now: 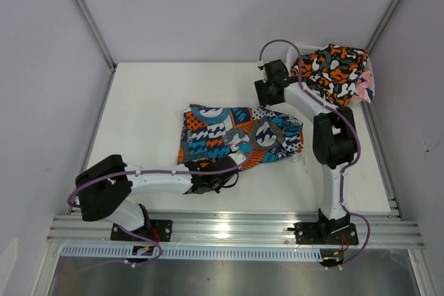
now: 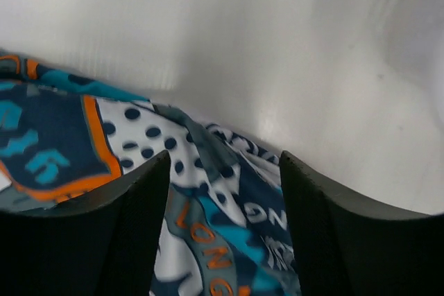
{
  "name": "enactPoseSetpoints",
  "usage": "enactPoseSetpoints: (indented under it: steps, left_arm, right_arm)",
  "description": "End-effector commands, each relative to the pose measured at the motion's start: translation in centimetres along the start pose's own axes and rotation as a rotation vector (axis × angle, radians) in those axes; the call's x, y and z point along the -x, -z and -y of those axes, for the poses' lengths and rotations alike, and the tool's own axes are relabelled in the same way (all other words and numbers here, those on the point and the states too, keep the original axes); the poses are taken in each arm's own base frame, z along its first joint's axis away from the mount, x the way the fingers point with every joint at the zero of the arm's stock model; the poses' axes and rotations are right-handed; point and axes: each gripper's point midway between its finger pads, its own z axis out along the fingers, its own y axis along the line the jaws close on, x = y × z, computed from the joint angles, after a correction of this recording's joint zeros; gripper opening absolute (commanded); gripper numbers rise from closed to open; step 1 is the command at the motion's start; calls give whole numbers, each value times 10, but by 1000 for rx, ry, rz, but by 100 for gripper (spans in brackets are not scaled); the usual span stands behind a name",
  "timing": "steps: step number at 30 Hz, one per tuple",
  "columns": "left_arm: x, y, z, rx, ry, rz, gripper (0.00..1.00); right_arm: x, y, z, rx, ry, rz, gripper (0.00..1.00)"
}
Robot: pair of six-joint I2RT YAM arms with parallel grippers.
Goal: Fold and stack the shorts
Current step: Fold the shorts
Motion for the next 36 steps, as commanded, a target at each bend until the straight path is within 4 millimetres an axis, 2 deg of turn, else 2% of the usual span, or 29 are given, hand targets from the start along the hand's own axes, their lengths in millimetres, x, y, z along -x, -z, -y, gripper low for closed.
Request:
enactPoseSetpoints:
  steps: [1, 3, 5, 6, 7, 9, 10, 11, 12, 13, 14, 15, 16, 18, 19, 22, 23, 24, 26, 28, 30, 31, 32, 33, 34, 36]
  left_arm:
    - [13, 3, 10, -36, 45, 37, 4]
    - [16, 7, 13, -59, 61, 51, 18]
    - [24, 15, 18, -98, 80, 82, 33]
    - [27, 17, 19, -112, 85, 96, 37]
    - [28, 20, 21, -125, 91, 104, 41]
    - [35, 30, 23, -161, 102, 137, 49]
    - [34, 32, 24, -171, 104, 138, 54]
    - [34, 34, 24, -175, 106, 141, 56]
    - [35, 37, 24, -181, 109, 146, 58]
    - [36, 39, 24, -186, 110, 150, 61]
    - [35, 40, 24, -189, 111, 149, 63]
    - [39, 44, 26, -210, 115, 164, 64]
    - [41, 47, 28, -222, 119, 174, 66]
    - [47, 53, 32, -256, 127, 197, 70]
    - [57, 60, 34, -276, 137, 234, 71]
    - [79, 68, 37, -310, 159, 293, 75]
    - [94, 73, 36, -317, 175, 322, 75]
    - [98, 71, 36, -319, 182, 324, 76]
    - [120, 67, 35, -308, 219, 338, 76]
    - [133, 54, 32, -306, 271, 327, 76]
    - [156, 50, 31, -337, 321, 362, 76]
    - [161, 46, 29, -350, 365, 360, 76]
    - [162, 31, 22, -348, 397, 340, 77]
    - [178, 29, 15, -345, 424, 372, 77]
    - [182, 25, 17, -370, 443, 366, 77]
    - [188, 4, 11, -364, 468, 337, 77]
  right_arm:
    - [39, 75, 11, 53, -129, 155, 68]
    - [28, 96, 18, 38, -188, 163, 74]
    - [17, 107, 22, 45, -241, 158, 77]
    - [-5, 103, 28, 50, -309, 118, 77]
    - [-8, 117, 33, 61, -352, 141, 78]
    - [-20, 123, 34, 151, -427, 150, 79]
    - [-44, 126, 46, 153, -508, 135, 80]
    - [-53, 129, 48, 174, -538, 139, 83]
    - [-55, 133, 47, 226, -558, 163, 93]
    - [-75, 134, 52, 228, -604, 150, 97]
    - [-80, 135, 52, 250, -619, 151, 99]
    - [-87, 136, 54, 254, -635, 148, 99]
    - [-102, 133, 52, 264, -657, 124, 100]
    - [-107, 137, 55, 303, -692, 145, 100]
    - [-123, 133, 57, 302, -735, 120, 100]
    - [-130, 135, 52, 378, -781, 145, 100]
    - [-136, 134, 50, 412, -815, 150, 99]
    - [-137, 135, 47, 434, -827, 153, 100]
    - [-143, 132, 44, 459, -858, 144, 100]
    - [-147, 129, 44, 463, -870, 134, 100]
    - [-155, 125, 48, 454, -906, 125, 99]
    - [-158, 122, 49, 454, -918, 118, 99]
    - [-159, 122, 49, 466, -923, 122, 99]
    - [-165, 119, 51, 464, -952, 109, 99]
    - [-171, 115, 49, 467, -973, 83, 99]
    - [-170, 111, 52, 471, -977, 101, 99]
